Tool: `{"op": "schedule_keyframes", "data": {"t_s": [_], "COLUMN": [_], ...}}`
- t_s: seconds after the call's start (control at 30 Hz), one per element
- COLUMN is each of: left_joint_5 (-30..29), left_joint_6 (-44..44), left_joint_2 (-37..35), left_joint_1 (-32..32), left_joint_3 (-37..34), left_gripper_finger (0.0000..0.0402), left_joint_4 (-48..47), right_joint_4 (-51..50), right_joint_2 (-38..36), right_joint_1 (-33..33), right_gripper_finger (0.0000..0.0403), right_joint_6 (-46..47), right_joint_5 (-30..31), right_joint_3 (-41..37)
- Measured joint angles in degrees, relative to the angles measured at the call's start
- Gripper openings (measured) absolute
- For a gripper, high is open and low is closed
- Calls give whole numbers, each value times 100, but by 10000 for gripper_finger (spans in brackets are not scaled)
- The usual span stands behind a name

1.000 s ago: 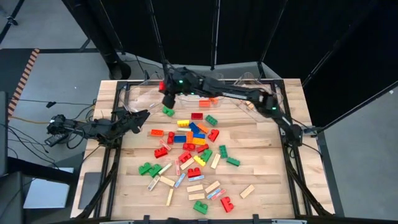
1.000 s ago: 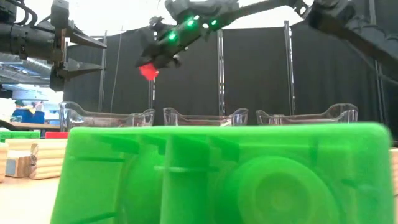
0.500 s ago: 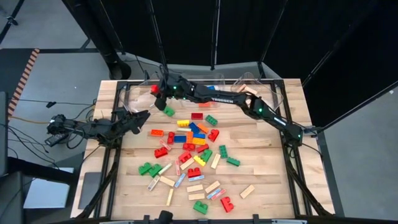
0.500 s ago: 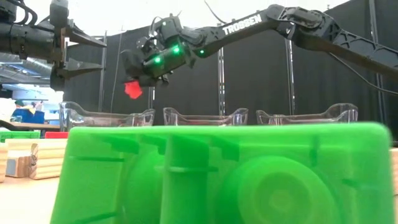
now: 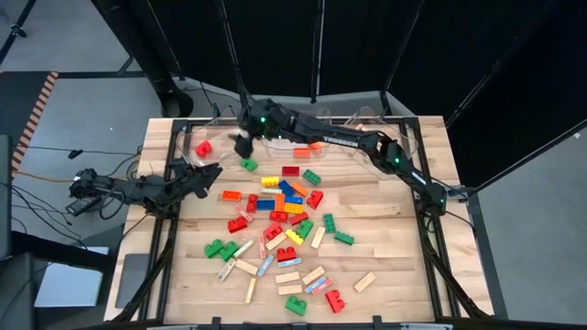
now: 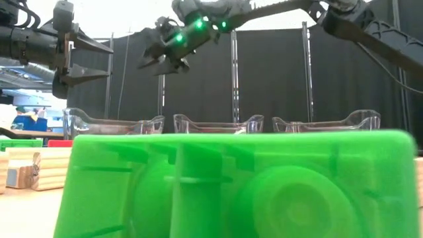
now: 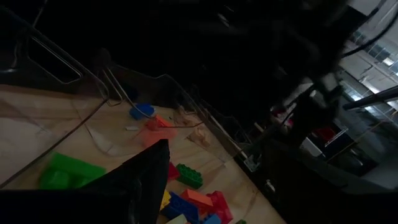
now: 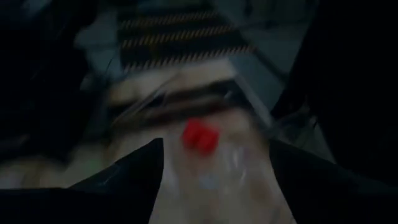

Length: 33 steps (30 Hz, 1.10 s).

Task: Sort blocks by size
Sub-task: Adjust the middle transparent bin

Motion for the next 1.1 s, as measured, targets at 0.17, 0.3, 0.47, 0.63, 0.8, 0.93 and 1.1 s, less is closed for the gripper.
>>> {"op": "schedule_keyframes", "data": {"t_s": [0.17,0.3,0.47,0.63,0.8,0.93,1.1], "left_joint_5": [0,0,0,0,0,0,0], "left_joint_6": [1,1,1,1,0,1,1], "left_joint_2": [0,0,0,0,0,0,0], "left_joint_1": [0,0,0,0,0,0,0], "left_joint_3": [0,0,0,0,0,0,0], "left_gripper_finger": [269,269,269,269,269,269,269], "left_joint_4": [-35,-40,-42,-113,-125,-125,-127], "right_joint_4": [-1077,-688,455,1298,1391,1615,1762], "right_joint_2": [-78,-63,-64,-55,-65,-65,-59], "right_joint_1": [338,483,476,433,427,428,350], "right_gripper_finger": [273,263,262,262,262,260,255], "right_joint_6": [-134,72,440,228,321,338,334], "right_joint_5": [-34,179,470,957,940,937,924], "right_joint_3": [-86,-871,-1710,-2172,-2398,-2663,-2815]}}
